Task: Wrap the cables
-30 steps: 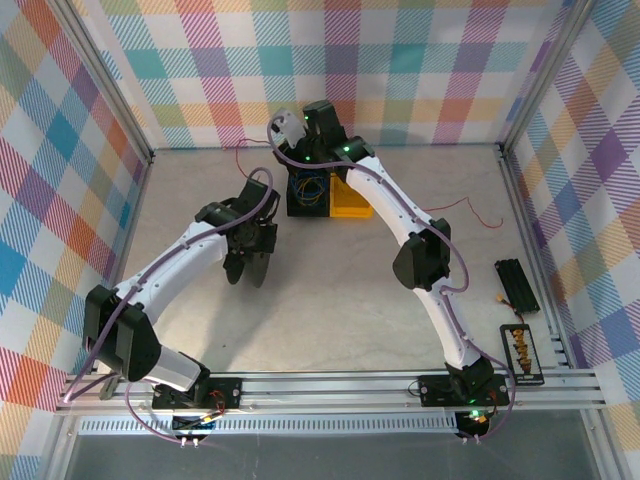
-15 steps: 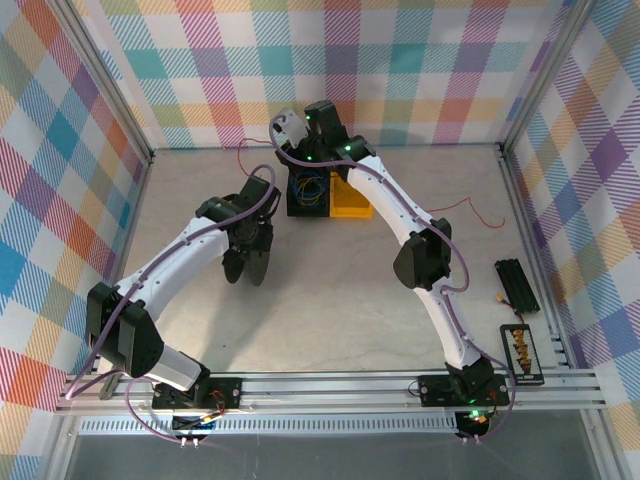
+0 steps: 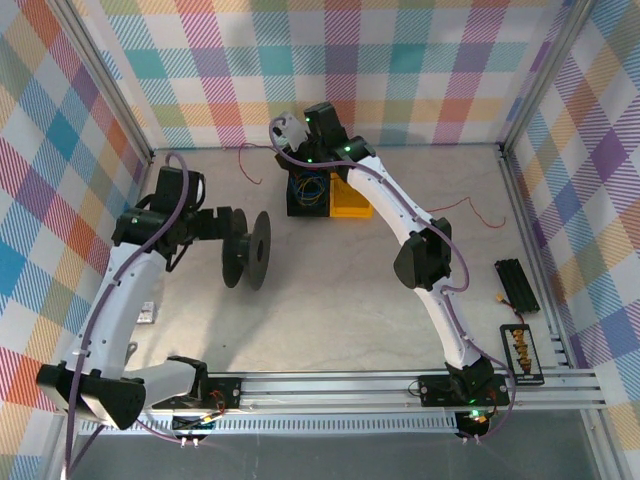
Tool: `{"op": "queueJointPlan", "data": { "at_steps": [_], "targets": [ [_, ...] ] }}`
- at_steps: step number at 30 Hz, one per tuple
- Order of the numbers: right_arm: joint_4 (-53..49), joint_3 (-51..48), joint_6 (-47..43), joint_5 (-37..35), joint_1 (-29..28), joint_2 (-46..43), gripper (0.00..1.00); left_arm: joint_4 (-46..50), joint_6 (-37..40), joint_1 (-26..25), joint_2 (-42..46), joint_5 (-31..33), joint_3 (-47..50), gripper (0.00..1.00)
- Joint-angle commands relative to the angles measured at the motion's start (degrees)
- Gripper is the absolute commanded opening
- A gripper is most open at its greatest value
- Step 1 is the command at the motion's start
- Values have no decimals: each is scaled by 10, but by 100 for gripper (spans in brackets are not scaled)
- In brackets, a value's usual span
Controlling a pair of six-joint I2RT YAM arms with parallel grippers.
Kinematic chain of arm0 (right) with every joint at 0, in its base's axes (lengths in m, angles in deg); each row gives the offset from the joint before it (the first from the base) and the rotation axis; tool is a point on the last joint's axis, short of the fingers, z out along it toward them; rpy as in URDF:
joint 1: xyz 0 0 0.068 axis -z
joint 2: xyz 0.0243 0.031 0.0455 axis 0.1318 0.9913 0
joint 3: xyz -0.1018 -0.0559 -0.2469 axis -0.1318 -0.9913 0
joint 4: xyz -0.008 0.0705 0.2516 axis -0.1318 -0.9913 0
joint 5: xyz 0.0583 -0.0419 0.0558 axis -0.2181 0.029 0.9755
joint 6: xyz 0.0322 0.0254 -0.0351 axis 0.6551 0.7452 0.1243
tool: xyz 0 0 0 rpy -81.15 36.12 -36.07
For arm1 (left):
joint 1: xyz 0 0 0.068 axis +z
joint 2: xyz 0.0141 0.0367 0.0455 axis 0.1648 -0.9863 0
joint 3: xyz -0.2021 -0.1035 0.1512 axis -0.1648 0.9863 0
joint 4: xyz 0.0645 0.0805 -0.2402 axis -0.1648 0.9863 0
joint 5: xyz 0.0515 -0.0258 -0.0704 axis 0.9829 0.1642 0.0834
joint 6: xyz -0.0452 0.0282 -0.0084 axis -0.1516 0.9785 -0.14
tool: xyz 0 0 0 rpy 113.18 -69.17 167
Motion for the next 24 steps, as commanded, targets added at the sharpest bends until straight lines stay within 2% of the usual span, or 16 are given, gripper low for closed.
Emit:
{"op": "queueJointPlan", "data": {
  "at_steps": [1,5,10,13,19,24],
  "targets": [
    [6,-7,12,22,2,-25,0,15,-12,1,-14,-68,62,82],
    [8,-6,18,32,2,-23,0,-15,-26,1,-18,-103,104,57],
    [-1,-7,20,38,0,-22,0,-26,-26,1,-43,-103,116,31],
    [-8,-14,21,39,-4,-23,0,-37,-26,1,-55,-102,116,0],
    [14,-70,32,33,-18,-39,0,-47,-18,2,-94,-83,78,0],
    [17,-88,56,-20,-38,-33,0,-37,-5,7,-146,-53,15,0]
  ]
}}
